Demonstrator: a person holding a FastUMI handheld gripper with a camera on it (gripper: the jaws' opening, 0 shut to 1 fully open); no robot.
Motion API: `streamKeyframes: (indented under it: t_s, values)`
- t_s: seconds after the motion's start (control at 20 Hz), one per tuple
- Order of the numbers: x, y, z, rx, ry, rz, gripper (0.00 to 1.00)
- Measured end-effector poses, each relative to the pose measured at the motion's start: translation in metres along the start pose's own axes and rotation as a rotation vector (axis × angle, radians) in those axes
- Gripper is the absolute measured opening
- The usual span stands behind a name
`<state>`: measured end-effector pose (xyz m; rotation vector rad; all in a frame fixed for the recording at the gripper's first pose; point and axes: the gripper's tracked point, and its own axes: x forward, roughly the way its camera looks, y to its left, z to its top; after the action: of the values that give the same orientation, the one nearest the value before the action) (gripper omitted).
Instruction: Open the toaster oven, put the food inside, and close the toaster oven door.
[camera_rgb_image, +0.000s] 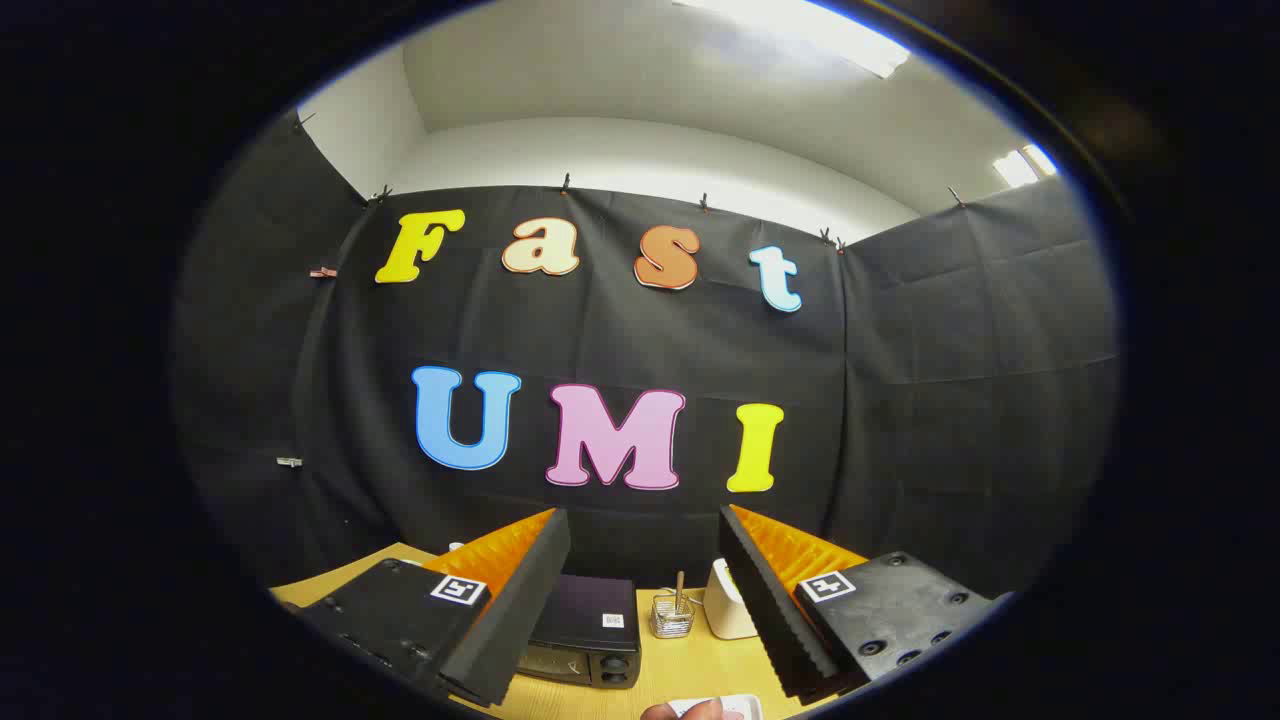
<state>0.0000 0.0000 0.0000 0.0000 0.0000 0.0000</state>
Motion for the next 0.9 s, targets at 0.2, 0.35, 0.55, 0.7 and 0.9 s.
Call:
streamKeyframes:
  t_s: [0.2, 0.35, 0.55, 0.7, 0.9]
  values:
    - [0.0, 0.0, -0.005, -0.003, 0.008, 0.0, 0.97]
    - [-0.001, 0.0, -0.007, -0.01, 0.01, -0.004, 0.97]
    - [0.0, 0.003, -0.01, -0.019, 0.009, 0.0, 0.97]
    - [0.002, 0.007, -0.011, -0.028, 0.01, 0.006, 0.97]
    - [0.003, 0.01, -0.015, -0.023, 0.013, 0.007, 0.97]
